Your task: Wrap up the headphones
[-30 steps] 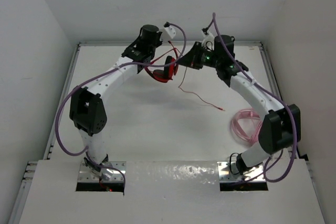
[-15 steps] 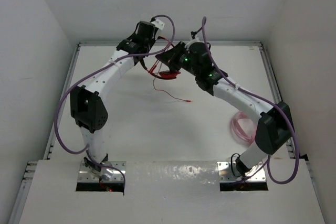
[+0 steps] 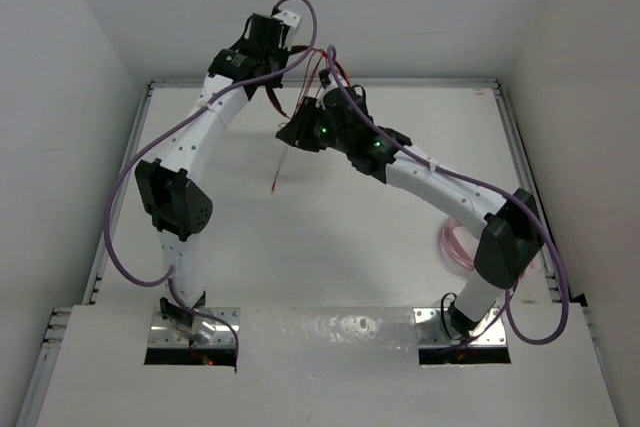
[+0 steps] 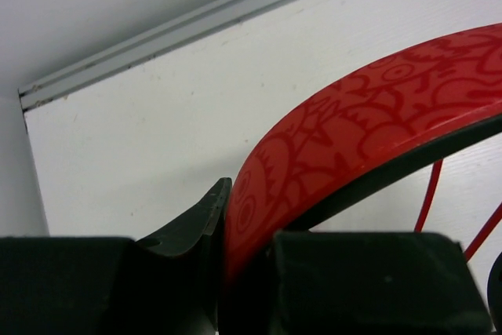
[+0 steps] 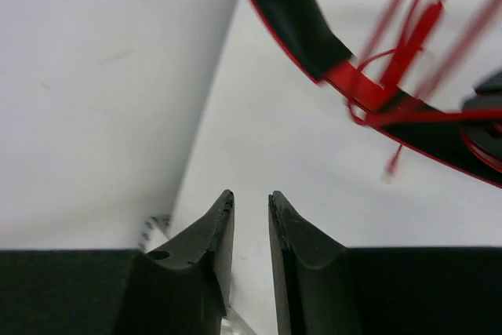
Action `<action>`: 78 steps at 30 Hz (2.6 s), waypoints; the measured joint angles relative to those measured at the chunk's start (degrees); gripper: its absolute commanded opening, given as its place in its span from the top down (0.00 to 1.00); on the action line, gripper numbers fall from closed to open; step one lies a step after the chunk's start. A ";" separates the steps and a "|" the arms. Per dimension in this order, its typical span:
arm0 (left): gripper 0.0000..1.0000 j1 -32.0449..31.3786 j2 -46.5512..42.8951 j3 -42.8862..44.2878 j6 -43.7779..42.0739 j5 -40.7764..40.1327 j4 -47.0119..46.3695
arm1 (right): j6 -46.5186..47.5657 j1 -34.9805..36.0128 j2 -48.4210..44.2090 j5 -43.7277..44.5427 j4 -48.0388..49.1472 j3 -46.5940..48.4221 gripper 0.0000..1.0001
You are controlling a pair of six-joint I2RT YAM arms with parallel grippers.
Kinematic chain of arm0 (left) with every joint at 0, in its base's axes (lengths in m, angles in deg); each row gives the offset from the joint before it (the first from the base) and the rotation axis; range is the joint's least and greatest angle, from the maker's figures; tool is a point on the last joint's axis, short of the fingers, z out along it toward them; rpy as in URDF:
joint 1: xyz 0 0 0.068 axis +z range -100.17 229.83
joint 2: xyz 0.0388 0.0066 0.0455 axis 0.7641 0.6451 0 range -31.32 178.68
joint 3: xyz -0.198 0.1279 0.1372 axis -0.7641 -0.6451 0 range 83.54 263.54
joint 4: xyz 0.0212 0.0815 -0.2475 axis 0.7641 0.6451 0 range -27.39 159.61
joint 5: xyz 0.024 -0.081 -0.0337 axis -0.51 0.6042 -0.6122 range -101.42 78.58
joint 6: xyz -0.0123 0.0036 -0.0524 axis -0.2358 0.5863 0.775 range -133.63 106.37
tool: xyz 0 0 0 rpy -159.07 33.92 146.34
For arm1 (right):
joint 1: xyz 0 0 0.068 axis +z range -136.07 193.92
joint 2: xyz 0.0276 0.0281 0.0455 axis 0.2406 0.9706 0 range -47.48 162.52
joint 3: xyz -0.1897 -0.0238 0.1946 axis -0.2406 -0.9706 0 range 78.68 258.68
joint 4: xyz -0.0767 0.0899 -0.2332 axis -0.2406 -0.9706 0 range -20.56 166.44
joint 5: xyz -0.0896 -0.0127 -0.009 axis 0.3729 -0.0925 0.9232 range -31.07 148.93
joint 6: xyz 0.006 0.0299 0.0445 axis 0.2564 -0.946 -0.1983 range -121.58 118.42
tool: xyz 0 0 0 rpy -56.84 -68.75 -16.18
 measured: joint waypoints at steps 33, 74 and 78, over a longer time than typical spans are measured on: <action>1.00 0.39 -0.04 12.24 2.89 11.28 5.29 | -50.38 -8.24 -10.14 13.42 15.76 -42.45 0.37; 1.00 0.50 -0.83 5.05 -14.21 31.15 9.94 | -59.25 -18.75 25.83 9.33 42.01 -16.44 1.00; 1.00 0.48 -0.83 2.64 -20.00 30.77 10.91 | -54.34 -22.23 21.27 7.96 43.52 -19.54 1.00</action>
